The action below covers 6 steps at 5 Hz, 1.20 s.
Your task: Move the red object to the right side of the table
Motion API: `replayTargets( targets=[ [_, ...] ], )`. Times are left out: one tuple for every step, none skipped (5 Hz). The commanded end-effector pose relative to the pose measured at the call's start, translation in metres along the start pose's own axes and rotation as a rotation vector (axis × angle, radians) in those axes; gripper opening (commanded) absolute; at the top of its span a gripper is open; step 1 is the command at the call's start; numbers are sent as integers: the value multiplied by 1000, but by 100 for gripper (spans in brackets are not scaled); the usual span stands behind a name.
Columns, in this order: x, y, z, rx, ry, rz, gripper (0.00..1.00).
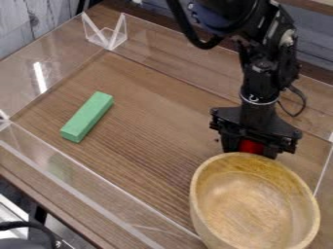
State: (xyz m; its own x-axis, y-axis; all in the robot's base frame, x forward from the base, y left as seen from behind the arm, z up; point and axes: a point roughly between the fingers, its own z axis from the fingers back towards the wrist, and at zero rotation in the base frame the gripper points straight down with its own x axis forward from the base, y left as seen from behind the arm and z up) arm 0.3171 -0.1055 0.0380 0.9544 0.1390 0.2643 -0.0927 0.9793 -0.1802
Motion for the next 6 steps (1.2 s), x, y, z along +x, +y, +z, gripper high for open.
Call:
replayTargets(
  targets=[
    [16,-3,14,-16,-59,5,0],
    [19,-1,21,-15,-59,11,100],
    [22,1,30,-16,-61,15,100],
    [26,5,45,-33,-59,13,100],
    [35,11,71,-52,-84,15,100],
    [41,20,90,-57,-104,17,100]
  ],
)
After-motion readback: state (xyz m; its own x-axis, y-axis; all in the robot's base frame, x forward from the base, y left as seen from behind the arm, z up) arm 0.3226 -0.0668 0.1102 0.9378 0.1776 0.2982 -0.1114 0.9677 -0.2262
